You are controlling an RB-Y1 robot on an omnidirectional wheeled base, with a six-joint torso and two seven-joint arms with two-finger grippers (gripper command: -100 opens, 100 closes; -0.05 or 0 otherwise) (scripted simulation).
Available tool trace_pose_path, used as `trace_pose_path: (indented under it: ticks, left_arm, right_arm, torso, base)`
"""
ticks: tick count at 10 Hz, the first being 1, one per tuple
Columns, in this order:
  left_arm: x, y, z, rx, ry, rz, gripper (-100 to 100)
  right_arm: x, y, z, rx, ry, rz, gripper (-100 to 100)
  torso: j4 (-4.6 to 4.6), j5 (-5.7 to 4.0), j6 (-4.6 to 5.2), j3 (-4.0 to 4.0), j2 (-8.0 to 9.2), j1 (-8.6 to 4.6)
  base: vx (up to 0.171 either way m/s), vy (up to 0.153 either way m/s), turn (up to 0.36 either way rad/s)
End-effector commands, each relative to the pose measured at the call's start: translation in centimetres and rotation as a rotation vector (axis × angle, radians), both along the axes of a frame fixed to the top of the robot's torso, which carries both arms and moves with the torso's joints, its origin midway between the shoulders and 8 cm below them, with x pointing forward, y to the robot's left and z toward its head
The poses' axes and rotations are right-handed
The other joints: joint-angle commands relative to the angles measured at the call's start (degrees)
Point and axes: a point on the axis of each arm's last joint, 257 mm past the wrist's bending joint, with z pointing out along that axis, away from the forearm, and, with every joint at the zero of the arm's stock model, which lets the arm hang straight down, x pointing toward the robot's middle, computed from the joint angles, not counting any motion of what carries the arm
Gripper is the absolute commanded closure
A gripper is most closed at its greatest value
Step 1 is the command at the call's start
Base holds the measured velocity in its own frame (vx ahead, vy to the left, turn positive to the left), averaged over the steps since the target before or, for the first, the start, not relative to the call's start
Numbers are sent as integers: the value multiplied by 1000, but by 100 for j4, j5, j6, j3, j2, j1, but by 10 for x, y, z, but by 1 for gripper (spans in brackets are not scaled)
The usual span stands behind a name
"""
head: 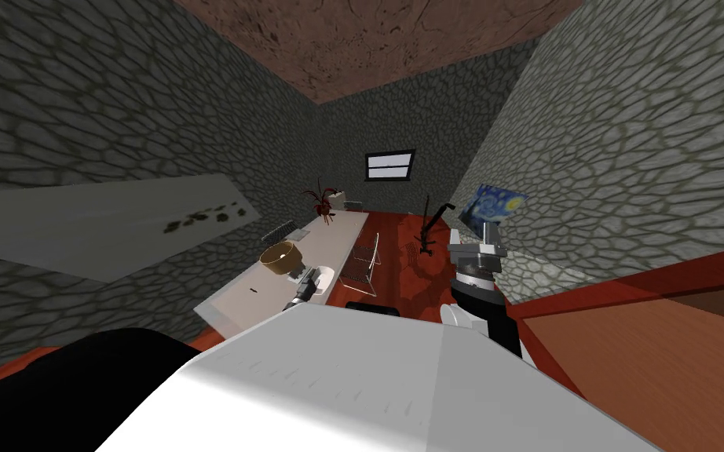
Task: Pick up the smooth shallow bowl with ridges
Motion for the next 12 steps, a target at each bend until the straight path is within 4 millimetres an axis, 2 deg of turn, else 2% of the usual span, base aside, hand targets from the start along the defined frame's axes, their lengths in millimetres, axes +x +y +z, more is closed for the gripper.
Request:
trace_pose_path:
  ticks: [1,2,5,8,12]
  left_arm:
    - [-11,7,-19,0,49,5,-100]
    - [-16,9,-26,-1,67,11,-100]
    - [-50,26,-73,2,204,29,-100]
    - [-66,33,-91,4,259,39,-100]
    - [-115,52,-138,20,419,60,-100]
  right_arm:
    - [0,0,0,0,0,0,0]
    - [0,0,0,0,0,0,0]
    - [0,0,0,0,0,0,0]
    - [0,0,0,0,0,0,0]
    - [0,0,0,0,0,0,0]
  torso:
    - [0,0,0,0,0,0]
    - [0,0,2,0,0,-1]
    - [0,0,2,1,1,-2]
    - [1,-1,1,1,3,-4]
    - [0,0,0,-2,-3,-3]
  base:
    - [11,38,-91]
    - [3,30,-60]
    - [11,39,-134]
    - [3,33,-58]
    - [16,32,-105]
